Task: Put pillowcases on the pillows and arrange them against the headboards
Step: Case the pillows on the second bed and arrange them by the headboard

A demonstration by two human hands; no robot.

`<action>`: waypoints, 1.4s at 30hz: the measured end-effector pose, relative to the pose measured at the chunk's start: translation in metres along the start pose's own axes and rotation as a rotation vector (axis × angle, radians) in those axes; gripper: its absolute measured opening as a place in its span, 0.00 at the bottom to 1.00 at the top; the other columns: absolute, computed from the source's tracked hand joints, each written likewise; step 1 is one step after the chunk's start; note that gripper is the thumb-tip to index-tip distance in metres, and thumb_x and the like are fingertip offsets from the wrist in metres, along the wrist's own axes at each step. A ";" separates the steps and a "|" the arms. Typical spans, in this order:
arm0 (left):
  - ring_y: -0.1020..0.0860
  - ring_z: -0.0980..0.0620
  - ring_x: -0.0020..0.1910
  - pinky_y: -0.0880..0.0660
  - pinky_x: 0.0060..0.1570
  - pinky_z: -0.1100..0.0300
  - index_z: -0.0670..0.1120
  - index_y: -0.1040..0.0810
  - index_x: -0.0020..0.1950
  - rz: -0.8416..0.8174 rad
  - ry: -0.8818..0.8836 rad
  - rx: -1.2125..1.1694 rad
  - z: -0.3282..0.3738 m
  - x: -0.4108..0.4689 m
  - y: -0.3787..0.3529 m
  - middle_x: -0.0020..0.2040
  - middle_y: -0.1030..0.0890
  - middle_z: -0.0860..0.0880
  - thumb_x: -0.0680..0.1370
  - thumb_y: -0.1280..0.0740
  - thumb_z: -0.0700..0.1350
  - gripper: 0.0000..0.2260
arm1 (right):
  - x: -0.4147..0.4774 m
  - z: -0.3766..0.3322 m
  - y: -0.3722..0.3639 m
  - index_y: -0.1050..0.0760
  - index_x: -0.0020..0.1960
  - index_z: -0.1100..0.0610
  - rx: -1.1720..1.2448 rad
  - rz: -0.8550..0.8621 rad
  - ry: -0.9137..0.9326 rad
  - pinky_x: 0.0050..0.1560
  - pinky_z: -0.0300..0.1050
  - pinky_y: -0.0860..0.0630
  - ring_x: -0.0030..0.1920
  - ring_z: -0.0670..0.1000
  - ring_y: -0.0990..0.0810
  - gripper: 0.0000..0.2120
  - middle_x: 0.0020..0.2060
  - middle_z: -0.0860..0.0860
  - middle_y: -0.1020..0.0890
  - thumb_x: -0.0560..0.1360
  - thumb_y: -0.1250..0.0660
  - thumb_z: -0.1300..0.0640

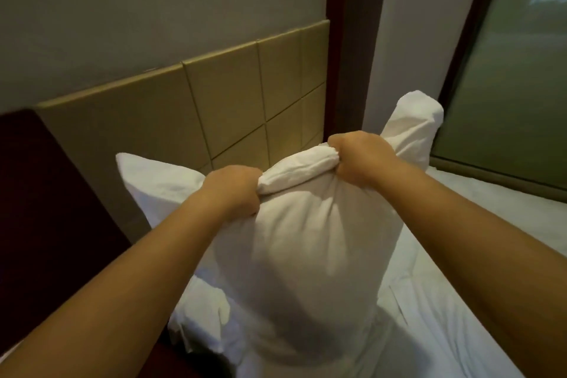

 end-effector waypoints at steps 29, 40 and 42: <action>0.28 0.52 0.28 0.33 0.24 0.66 0.48 0.19 0.39 0.518 0.004 -1.437 0.030 0.278 0.159 0.31 0.22 0.48 0.70 0.43 0.28 0.18 | 0.325 0.091 0.076 0.22 0.43 0.56 -0.169 0.423 0.042 0.49 0.51 0.28 0.48 0.60 0.22 0.07 0.46 0.56 0.18 0.75 0.39 0.60; 0.21 0.50 0.39 0.20 0.39 0.49 0.38 0.20 0.56 0.490 -0.079 -1.815 0.072 0.426 0.137 0.43 0.19 0.40 0.68 0.45 0.25 0.23 | 0.441 0.145 0.086 0.22 0.55 0.61 -0.515 0.508 0.060 0.51 0.51 0.29 0.51 0.58 0.27 0.10 0.50 0.58 0.22 0.75 0.32 0.60; 0.20 0.41 0.49 0.23 0.50 0.41 0.40 0.22 0.60 0.419 0.027 -1.820 0.080 0.465 0.120 0.52 0.20 0.37 0.68 0.45 0.27 0.25 | 0.455 0.150 0.072 0.27 0.59 0.60 -0.488 0.499 -0.022 0.56 0.50 0.30 0.56 0.58 0.30 0.14 0.55 0.57 0.26 0.74 0.32 0.59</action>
Point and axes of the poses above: each hand's wrist, its own x-axis towards the middle knuckle, its own y-axis out of the back of the hand, z = x × y, the point moved 2 cm from there along x, towards the middle knuckle
